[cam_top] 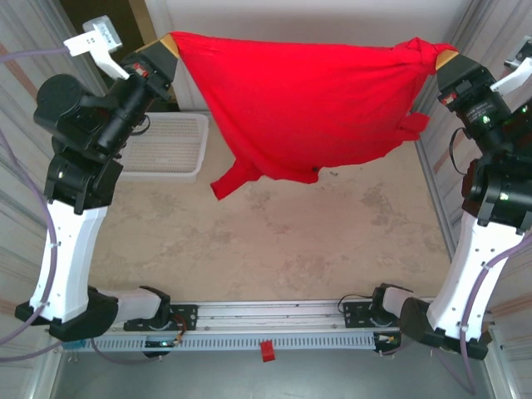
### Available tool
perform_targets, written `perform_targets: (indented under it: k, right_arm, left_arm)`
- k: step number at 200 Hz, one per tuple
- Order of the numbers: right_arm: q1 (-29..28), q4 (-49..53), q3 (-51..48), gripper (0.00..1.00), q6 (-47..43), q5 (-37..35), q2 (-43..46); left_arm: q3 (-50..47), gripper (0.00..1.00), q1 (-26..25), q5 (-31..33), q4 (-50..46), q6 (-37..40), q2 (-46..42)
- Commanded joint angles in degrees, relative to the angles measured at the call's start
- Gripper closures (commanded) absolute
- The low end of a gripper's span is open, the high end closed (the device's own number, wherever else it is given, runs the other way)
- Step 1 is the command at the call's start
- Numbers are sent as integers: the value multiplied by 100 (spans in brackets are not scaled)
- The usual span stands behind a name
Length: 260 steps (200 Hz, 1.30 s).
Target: Fold the inside-out t-shirt
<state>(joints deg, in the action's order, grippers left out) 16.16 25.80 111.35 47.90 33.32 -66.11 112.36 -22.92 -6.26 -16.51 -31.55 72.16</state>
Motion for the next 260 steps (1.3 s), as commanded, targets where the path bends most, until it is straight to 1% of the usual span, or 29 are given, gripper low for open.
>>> perform_targets:
  k: [1,14,22,36,58,73,83,100,114,124,135,145,154,158,166,177,185,195,210,228,260]
  right_arm:
    - [62,-149,-70,100,261,69,-14]
    - [61,-285,-347,100,333,67,-48]
    - [62,-384,-747,100,400,56,-96]
    - [56,-676,-1169,100,515,31,-259]
    - [-37,-897,-1406,100,511,-21,-820]
    - [-229,-955,-1289,100,380,-108,-1358]
    - [-379,-980,-1032,100,279,-195,-1791]
    - [-523,-951,-459,100,209,-257,-2440]
    - [-553,-830,399,100,220,-263,-2930]
    - [-553,-688,1043,100,237,-233,-3214]
    - [-553,-426,1817,100,229,-234,-3476]
    - [-527,-193,2486,100,237,-231,-3689]
    - [-486,-17,3002,100,293,-206,-3853]
    - [-460,23,3163,100,333,-186,-3900]
    - [-410,30,3325,100,411,-136,-3938]
    - [-353,74,3252,100,412,-76,-3828]
    - [-342,77,2952,100,333,-41,-3631]
    - [-350,-64,2243,100,212,-34,-3215]
    - [-351,-582,521,100,125,-134,-2318]
    - [-342,-1110,-1834,100,97,-273,-1226]
    - [-491,-1182,-5158,100,-153,-417,410]
  left_arm:
    - [-111,100,5,296,-16,79,5]
    - [-212,100,34,412,-132,147,129]
    - [-323,100,85,463,-131,164,237]
    - [-436,100,349,328,-130,38,558]
    - [-131,100,779,15,-213,-69,1491]
    - [399,100,998,-158,-260,-154,2285]
    - [903,100,1081,-221,-298,-156,2838]
    - [2095,100,1147,-282,-531,-215,3783]
    - [3187,100,1141,-328,-721,-334,4430]
    - [3887,100,1132,-344,-834,-441,4741]
    - [4374,100,1132,-376,-823,-595,5004]
    - [4411,100,1132,-405,-685,-679,4945]
    - [4237,100,1132,-429,-538,-708,4825]
    - [4086,100,1130,-442,-469,-698,4615]
    - [3722,100,1123,-445,-306,-658,4350]
    - [3111,100,1114,-478,-59,-572,3951]
    - [2677,100,1114,-515,35,-546,3669]
    - [2159,100,1105,-595,52,-487,3344]
    - [1193,100,1041,-634,148,-320,2807]
    - [-470,100,959,-631,515,-238,2070]
    - [-3631,100,895,-418,1137,-364,631]
